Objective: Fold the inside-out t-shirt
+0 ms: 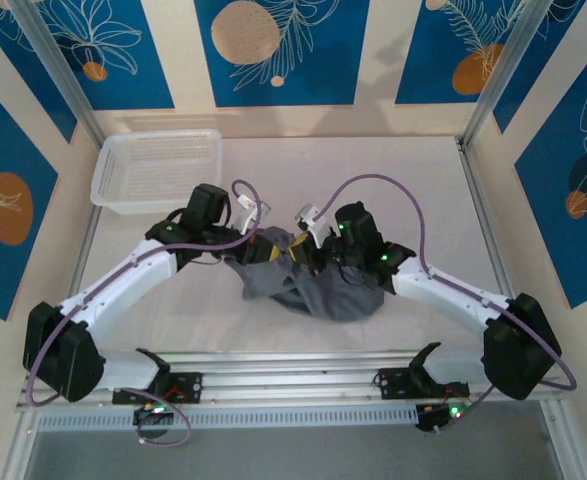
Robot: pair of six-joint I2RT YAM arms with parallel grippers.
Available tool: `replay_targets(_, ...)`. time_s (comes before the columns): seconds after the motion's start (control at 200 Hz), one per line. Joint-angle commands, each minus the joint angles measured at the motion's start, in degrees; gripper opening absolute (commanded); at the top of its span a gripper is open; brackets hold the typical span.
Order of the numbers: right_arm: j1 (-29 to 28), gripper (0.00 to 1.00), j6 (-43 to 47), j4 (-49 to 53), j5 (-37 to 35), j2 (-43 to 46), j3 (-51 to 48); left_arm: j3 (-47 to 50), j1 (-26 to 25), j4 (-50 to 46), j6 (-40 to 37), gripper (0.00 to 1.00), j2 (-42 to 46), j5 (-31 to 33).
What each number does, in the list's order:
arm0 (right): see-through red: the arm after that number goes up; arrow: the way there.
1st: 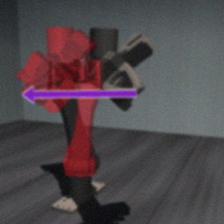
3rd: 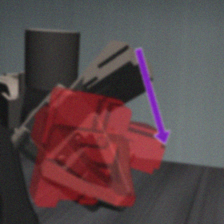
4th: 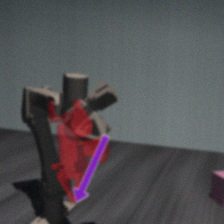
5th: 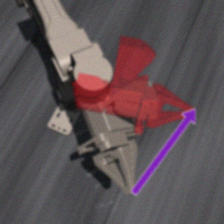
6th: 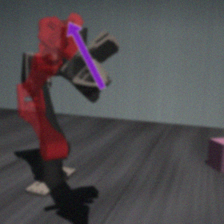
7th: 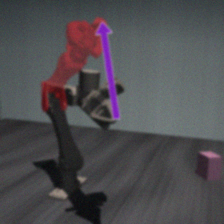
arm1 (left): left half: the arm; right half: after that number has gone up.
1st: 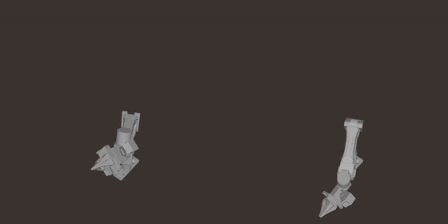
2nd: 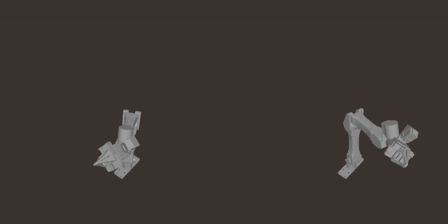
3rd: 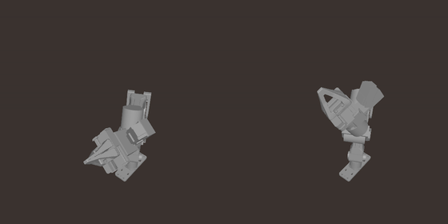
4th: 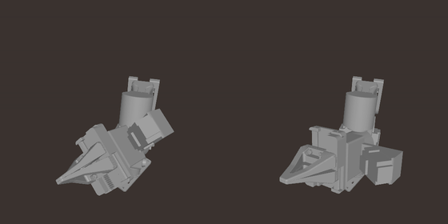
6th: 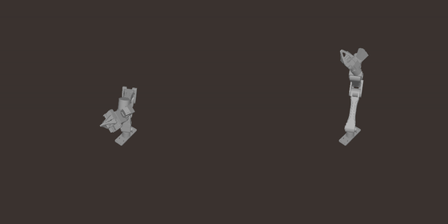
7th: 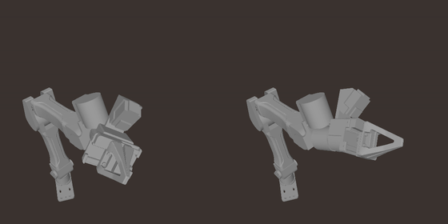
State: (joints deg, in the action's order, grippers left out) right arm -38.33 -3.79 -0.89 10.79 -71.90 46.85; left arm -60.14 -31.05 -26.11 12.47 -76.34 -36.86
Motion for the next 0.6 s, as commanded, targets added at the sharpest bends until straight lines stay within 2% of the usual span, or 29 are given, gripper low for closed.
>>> replay_targets(0.0, 2.19, 0.00, -11.15, 0.12, 10.27, 4.61, 0.40, 0.47, -0.49, -6.48, -2.52, 0.24, -2.32, 9.35)
replay_targets(0.06, 3.77, 0.00, -17.48, -2.45, 12.56, 6.22, -1.41, 3.56, -1.38, -3.32, -1.59, 0.39, -1.63, 6.67)
replay_targets(0.135, 5.74, 0.00, -24.50, -5.18, 14.74, 7.54, -2.95, 6.84, -3.94, 0.43, -0.53, 0.50, -0.76, 4.65)
replay_targets(0.23, 7.61, 0.00, -30.31, -9.05, 18.44, 7.84, -4.45, 9.05, -5.60, 1.42, -0.75, 0.55, 0.78, 7.22)
replay_targets(0.335, 7.82, 0.00, -29.93, -7.60, 20.16, 7.05, -3.89, 9.66, -5.59, 5.08, -0.32, 0.62, 6.64, 7.16)
replay_targets(0.47, 8.00, 0.00, -29.26, -3.43, 20.20, 5.02, -2.37, 5.19, -5.51, 6.11, -0.59, 0.73, 12.71, 8.56)
replay_targets(0.525, 7.92, 0.00, -29.00, -2.21, 20.98, 3.88, -1.64, 2.26, -5.38, 4.85, -0.94, 0.76, 12.45, 9.44)
replay_targets(0.595, 7.77, 0.00, -29.34, -2.56, 22.02, 3.04, -1.34, -1.91, -5.34, 2.38, -1.46, 0.76, 9.90, 9.34)
